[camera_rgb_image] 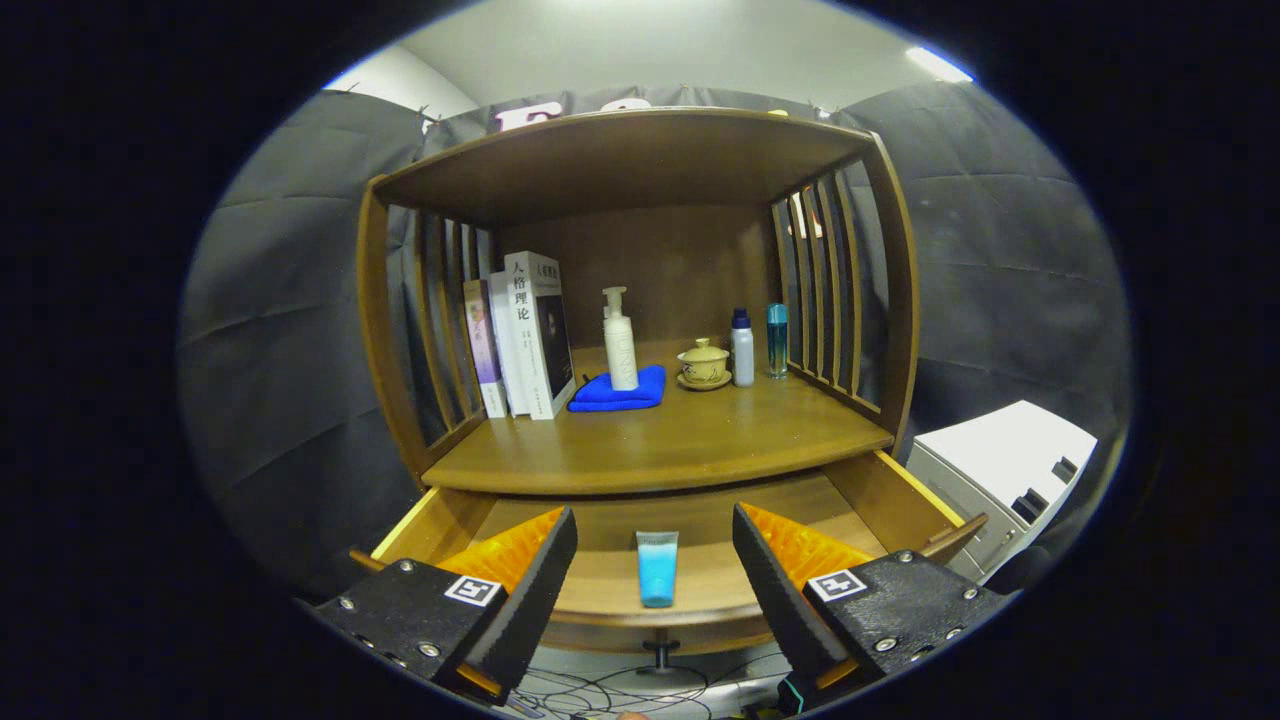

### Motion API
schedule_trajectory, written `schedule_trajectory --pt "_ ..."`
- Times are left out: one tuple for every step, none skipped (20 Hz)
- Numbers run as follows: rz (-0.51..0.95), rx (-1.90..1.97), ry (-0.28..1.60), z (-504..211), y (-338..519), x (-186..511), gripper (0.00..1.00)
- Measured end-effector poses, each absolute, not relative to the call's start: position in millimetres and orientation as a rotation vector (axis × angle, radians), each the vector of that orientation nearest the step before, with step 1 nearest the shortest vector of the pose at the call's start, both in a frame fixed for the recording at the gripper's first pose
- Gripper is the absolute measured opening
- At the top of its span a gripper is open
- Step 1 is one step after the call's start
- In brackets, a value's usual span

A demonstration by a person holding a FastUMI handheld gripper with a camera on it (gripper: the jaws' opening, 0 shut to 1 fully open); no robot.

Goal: Pull open the drawer, take out the items inside it, and place them on the countertop above the cabinet.

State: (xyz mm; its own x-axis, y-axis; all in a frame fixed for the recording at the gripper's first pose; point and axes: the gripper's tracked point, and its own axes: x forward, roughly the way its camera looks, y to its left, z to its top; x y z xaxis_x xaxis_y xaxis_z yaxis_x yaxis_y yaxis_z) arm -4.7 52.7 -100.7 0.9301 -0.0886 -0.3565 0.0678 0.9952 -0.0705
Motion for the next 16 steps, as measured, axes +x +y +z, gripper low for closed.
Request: schedule_trajectory --pt "-0.101 -0.062 0.392 -102.7 50.0 4.7 0.96" --pt "-0.118 -0.064 0.423 -107.5 48.3 13.9 0.96" --pt "-0.138 -0.064 0.459 -115.0 46.6 21.9 0.96" --pt "-0.155 -0.06 0.497 -123.5 44.7 29.5 0.96" --pt "-0.17 -0.056 0.543 -135.2 43.0 35.5 0.96" --pt "-0.181 -0.053 0.594 -146.4 41.7 40.0 0.96" --pt "-0.198 -0.056 0.641 -159.1 37.8 43.4 0.96" --pt "-0.209 -0.06 0.683 -169.3 34.6 45.0 0.96" --pt "-0.239 -0.059 0.717 -176.2 27.5 44.8 0.96" --pt "-0.251 -0.052 0.741 -182.7 24.6 47.2 0.96" --pt "-0.258 -0.047 0.767 -190.3 24.3 49.4 0.96" --pt "-0.265 -0.044 0.795 -196.9 23.5 51.6 0.96" --pt "-0.26 -0.045 0.827 -205.2 24.0 54.8 0.96" --pt "-0.271 -0.048 0.864 -214.3 22.8 55.7 0.96" --pt "-0.275 -0.046 0.907 -224.5 22.9 56.3 0.96" --pt "-0.275 -0.04 0.952 -235.6 24.8 55.8 0.96"
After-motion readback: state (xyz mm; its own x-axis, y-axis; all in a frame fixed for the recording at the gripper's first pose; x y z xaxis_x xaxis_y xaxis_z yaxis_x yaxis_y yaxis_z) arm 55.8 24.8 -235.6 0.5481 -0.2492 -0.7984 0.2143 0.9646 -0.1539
